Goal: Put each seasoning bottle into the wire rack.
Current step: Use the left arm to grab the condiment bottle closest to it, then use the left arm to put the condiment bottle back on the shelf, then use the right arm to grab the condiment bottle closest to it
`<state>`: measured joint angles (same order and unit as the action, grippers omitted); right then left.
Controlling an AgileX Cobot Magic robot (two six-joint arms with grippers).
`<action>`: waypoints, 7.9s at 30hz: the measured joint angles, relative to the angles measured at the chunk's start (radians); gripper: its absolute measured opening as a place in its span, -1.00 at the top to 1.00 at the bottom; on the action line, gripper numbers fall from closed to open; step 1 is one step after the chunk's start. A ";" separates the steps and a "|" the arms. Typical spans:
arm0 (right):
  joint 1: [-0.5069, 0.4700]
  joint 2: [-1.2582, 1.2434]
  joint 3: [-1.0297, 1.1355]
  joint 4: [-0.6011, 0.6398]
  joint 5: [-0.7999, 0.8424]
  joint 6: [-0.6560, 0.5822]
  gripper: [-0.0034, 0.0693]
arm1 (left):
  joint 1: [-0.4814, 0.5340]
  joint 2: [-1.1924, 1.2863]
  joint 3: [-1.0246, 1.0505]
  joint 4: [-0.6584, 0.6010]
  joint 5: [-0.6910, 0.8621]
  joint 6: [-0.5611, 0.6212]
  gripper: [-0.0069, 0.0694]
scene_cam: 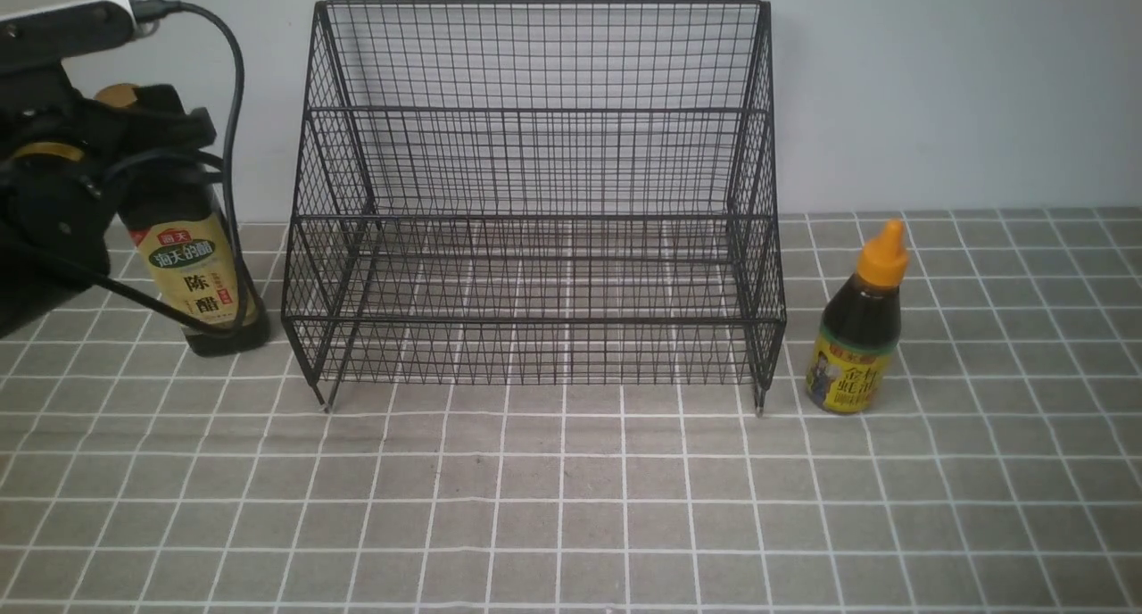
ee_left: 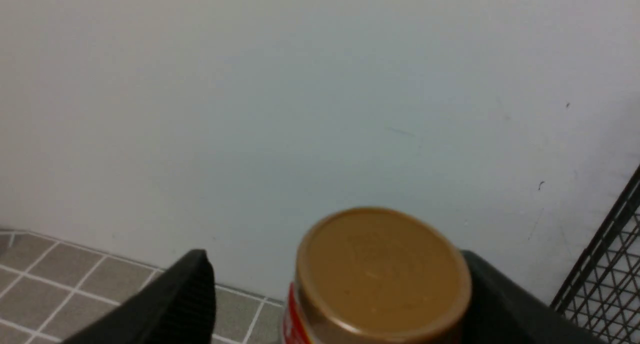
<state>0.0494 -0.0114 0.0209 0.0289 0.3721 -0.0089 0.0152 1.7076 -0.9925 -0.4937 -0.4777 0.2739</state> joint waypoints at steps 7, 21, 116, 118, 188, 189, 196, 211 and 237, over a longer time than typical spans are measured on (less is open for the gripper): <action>0.000 0.000 0.000 0.000 0.000 0.000 0.94 | 0.000 0.000 -0.007 0.001 0.005 0.015 -0.02; 0.000 0.000 0.000 0.000 0.000 0.000 0.94 | 0.000 -0.356 -0.023 -0.010 0.233 0.155 0.00; 0.000 0.000 0.000 0.002 0.000 -0.004 0.94 | -0.050 -0.779 -0.141 0.017 1.465 0.129 0.84; 0.000 0.000 0.000 0.002 0.000 -0.004 0.94 | -0.050 -0.874 -0.054 0.015 1.455 0.117 0.84; 0.000 0.000 0.000 0.004 0.002 0.000 0.94 | -0.081 -1.719 1.016 0.378 0.863 -0.076 0.84; 0.000 0.000 0.000 0.004 0.002 0.000 0.94 | -0.081 -1.719 1.016 0.378 0.863 -0.076 0.84; 0.000 0.000 0.000 -0.012 0.001 -0.013 0.94 | -0.081 -1.719 1.016 0.378 0.863 -0.076 0.84; 0.000 0.000 0.006 0.229 -0.402 0.154 0.94 | -0.081 -1.719 1.016 0.378 0.863 -0.076 0.84; 0.000 0.671 -0.729 0.208 0.352 -0.003 0.94 | -0.081 -1.719 1.016 0.378 0.863 -0.076 0.84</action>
<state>0.0494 0.6595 -0.7079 0.2372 0.7245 -0.0116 -0.0659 -0.0112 0.0237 -0.1161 0.3855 0.1982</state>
